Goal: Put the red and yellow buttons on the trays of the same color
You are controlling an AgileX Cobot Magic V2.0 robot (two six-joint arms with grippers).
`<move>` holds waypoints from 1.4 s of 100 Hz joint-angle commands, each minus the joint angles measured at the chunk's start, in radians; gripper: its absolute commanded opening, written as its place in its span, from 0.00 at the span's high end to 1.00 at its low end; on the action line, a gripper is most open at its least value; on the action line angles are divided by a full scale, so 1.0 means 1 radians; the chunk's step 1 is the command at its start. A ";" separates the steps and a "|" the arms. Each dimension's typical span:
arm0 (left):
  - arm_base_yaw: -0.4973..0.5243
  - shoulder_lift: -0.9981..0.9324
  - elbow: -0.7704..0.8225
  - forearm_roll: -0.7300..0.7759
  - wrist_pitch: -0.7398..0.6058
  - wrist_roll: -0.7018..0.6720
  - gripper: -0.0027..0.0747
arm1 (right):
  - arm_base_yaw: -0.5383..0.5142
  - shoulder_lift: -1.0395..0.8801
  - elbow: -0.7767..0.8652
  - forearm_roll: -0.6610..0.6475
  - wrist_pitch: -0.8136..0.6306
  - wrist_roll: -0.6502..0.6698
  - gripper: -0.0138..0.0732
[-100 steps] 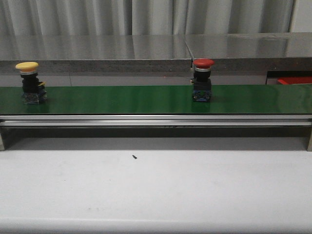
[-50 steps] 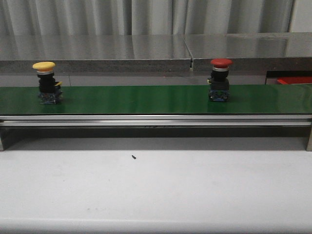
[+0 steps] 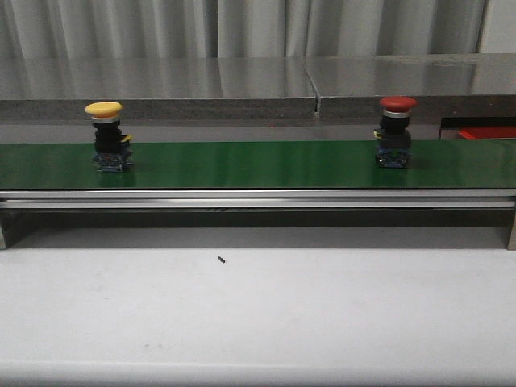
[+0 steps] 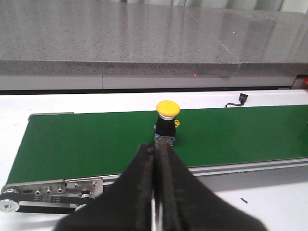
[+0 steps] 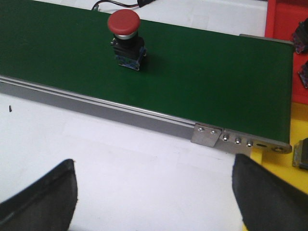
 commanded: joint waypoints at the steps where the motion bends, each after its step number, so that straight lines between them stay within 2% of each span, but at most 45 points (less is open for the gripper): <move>1: -0.007 0.000 -0.024 -0.030 -0.043 -0.001 0.99 | 0.003 0.098 -0.091 0.028 -0.037 -0.008 0.10; 38: -0.007 0.000 -0.024 -0.030 -0.043 -0.001 0.99 | 0.060 0.475 -0.324 0.026 -0.034 -0.009 0.10; 84: -0.007 0.000 -0.024 -0.030 -0.043 -0.001 0.99 | 0.100 0.721 -0.503 -0.042 -0.133 -0.010 0.10; 96: -0.007 0.000 -0.024 -0.032 -0.043 -0.001 0.99 | 0.100 0.774 -0.550 -0.045 -0.124 -0.010 0.21; 113: -0.007 0.000 -0.024 -0.032 -0.043 -0.001 0.99 | 0.096 0.798 -0.586 -0.051 -0.077 -0.009 0.53; 118: -0.007 0.000 -0.024 -0.032 -0.043 -0.001 0.99 | 0.091 0.795 -0.595 -0.052 -0.050 -0.009 0.59; 124: -0.007 0.000 -0.024 -0.032 -0.043 -0.001 0.99 | 0.075 0.793 -0.613 -0.052 -0.018 -0.005 0.63; 140: -0.007 0.000 -0.024 -0.032 -0.043 -0.001 0.99 | -0.016 0.792 -0.709 -0.052 0.074 0.036 0.63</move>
